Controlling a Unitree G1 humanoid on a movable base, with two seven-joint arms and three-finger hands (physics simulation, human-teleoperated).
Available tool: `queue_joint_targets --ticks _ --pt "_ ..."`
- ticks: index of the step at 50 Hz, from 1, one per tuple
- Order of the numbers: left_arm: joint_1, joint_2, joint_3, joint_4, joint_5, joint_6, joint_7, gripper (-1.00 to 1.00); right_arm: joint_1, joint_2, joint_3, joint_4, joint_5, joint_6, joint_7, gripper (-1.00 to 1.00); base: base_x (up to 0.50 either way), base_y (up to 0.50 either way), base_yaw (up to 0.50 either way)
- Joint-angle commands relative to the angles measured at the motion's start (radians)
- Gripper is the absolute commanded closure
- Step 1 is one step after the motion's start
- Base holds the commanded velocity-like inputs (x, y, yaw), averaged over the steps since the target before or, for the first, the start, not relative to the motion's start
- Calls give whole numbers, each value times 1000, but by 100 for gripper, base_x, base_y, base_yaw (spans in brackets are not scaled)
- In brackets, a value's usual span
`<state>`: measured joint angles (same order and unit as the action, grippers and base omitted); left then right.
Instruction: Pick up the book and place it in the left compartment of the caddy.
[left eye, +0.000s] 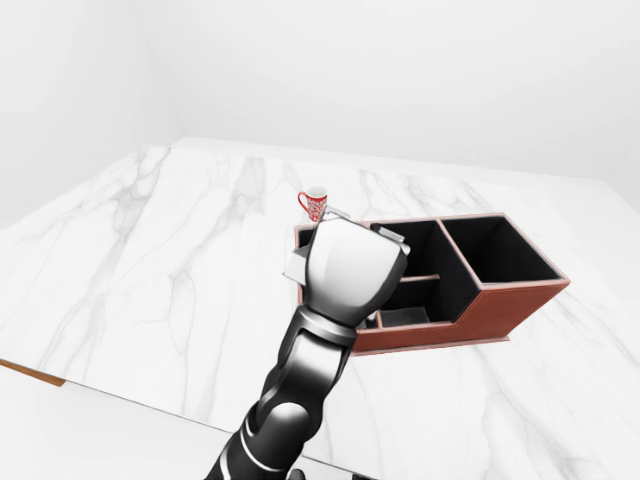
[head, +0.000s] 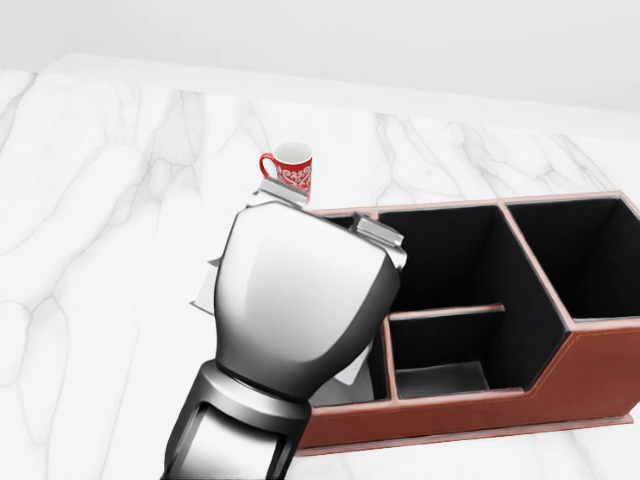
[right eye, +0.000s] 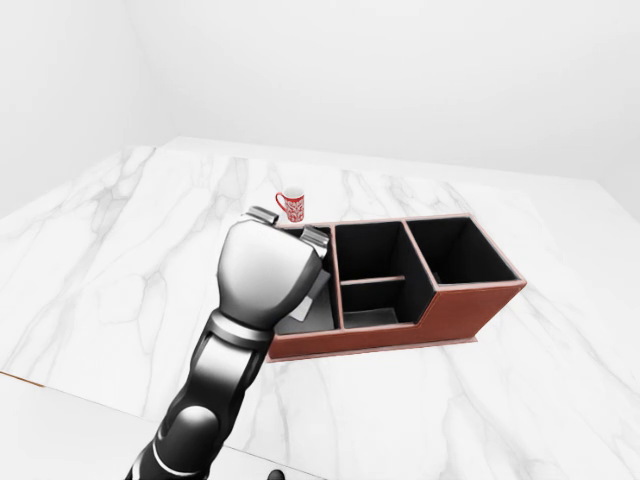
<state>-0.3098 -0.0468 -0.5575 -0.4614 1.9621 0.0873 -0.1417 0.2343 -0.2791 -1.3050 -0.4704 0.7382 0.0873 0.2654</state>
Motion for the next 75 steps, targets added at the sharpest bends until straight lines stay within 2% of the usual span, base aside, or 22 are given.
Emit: queue_joint_targets --ticks 1,6,7,18,27,28,30,36,37,38,40,46,54,56,59,69,74,75 --pt "-5 -49 51 22 10 0 48 100 0 0 0 -2 0 0 1 -100 0 0 0" --pt "-3 -60 65 67 10 0 75 100 -2 1 5 7 -6 0 5 -100 0 0 0" --pt "-18 -45 58 86 10 0 69 100 1 0 0 0 -1 0 3 -100 0 0 0" --pt "-27 -75 82 153 10 0 70 100 0 -4 -5 -5 4 0 0 -100 0 0 0" --pt "-36 -75 79 177 10 0 46 100 0 -2 -6 -3 2 0 3 -100 0 0 0" --pt "-39 -101 109 205 10 0 51 100 1 -1 -6 -5 2 0 3 -100 0 0 0" --pt "-46 -108 121 222 10 0 58 100 1 -3 -6 -5 3 0 2 -100 0 0 0" --pt "-68 -117 131 249 10 -22 50 100 -1 -3 -3 -4 0 0 2 -100 0 0 0" --pt "-77 -89 108 246 10 -13 25 100 -1 -2 -2 -3 -2 0 3 -100 0 0 0" --pt "-75 -88 104 243 10 -15 18 100 -2 -1 0 -1 -3 0 3 -100 0 0 0" --pt "-71 -115 117 232 10 -40 16 100 2 -3 -7 -8 5 0 -1 -100 0 0 0" --pt "-106 -96 94 259 10 -27 2 100 2 0 -4 -3 2 0 4 -100 0 0 0" --pt "-137 -95 98 293 10 -39 -9 100 4 -4 -15 -16 11 0 -2 -100 0 0 0" --pt "-140 -95 94 308 10 -34 -6 100 0 -2 -8 -5 2 0 3 -100 0 0 0" --pt "-139 -110 113 346 10 -42 10 100 1 -2 -7 -3 2 0 4 -100 0 0 0" --pt "-149 -124 130 402 10 -44 31 100 -2 -1 3 4 -9 0 6 -100 0 0 0" --pt "-151 -127 143 455 10 -37 53 100 -1 2 5 6 -12 0 9 -100 0 0 0" --pt "-151 -132 156 470 10 -43 56 100 0 1 3 3 -8 0 8 -100 0 0 0"
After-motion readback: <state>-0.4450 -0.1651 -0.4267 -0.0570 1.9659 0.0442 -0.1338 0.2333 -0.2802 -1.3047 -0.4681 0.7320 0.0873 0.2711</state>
